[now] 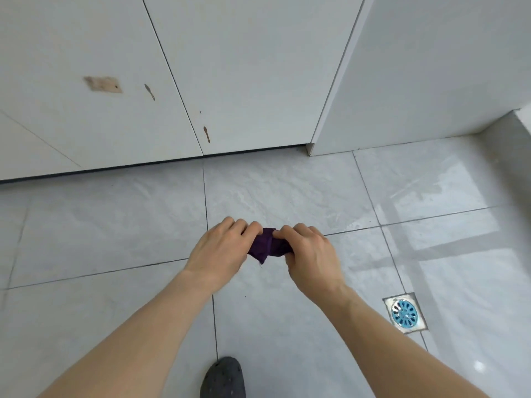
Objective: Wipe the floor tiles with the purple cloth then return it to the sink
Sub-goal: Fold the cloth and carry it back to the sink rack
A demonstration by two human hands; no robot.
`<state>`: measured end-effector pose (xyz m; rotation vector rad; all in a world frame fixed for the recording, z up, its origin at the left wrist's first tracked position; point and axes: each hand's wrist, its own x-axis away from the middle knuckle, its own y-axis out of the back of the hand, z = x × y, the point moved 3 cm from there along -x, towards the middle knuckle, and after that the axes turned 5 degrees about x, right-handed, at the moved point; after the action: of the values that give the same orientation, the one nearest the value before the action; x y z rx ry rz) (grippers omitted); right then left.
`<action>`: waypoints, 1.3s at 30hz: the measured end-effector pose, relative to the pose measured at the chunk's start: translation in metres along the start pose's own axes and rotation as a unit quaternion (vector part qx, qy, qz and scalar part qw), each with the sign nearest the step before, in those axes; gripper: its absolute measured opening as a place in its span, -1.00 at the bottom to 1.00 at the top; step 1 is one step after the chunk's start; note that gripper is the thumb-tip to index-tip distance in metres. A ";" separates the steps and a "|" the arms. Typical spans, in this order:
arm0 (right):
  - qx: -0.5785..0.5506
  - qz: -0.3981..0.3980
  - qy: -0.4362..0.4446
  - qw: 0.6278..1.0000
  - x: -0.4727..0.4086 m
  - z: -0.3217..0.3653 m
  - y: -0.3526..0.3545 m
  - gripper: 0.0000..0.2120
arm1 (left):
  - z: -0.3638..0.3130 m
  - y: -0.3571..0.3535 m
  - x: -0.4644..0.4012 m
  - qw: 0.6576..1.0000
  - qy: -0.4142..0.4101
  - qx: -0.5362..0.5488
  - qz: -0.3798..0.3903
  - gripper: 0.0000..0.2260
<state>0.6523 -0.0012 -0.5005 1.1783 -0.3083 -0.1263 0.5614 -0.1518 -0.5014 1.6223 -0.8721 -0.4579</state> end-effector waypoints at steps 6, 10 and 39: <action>-0.007 -0.012 -0.003 1.000 0.041 0.066 0.212 -0.60 | -0.063 0.209 0.029 0.999 0.001 0.034 -0.021 -0.56; -0.004 -0.028 0.006 1.000 0.069 0.111 0.362 -0.60 | -0.111 0.363 0.053 0.997 0.005 0.059 -0.040 -0.64; 0.073 -0.300 0.143 0.941 0.053 0.275 0.774 -0.61 | -0.164 0.814 0.068 0.948 0.007 0.032 -0.318 -0.72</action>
<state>0.5712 0.0357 0.3179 1.3903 0.3125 -0.4650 0.4849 -0.1287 0.3278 1.9528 -0.3324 -0.8679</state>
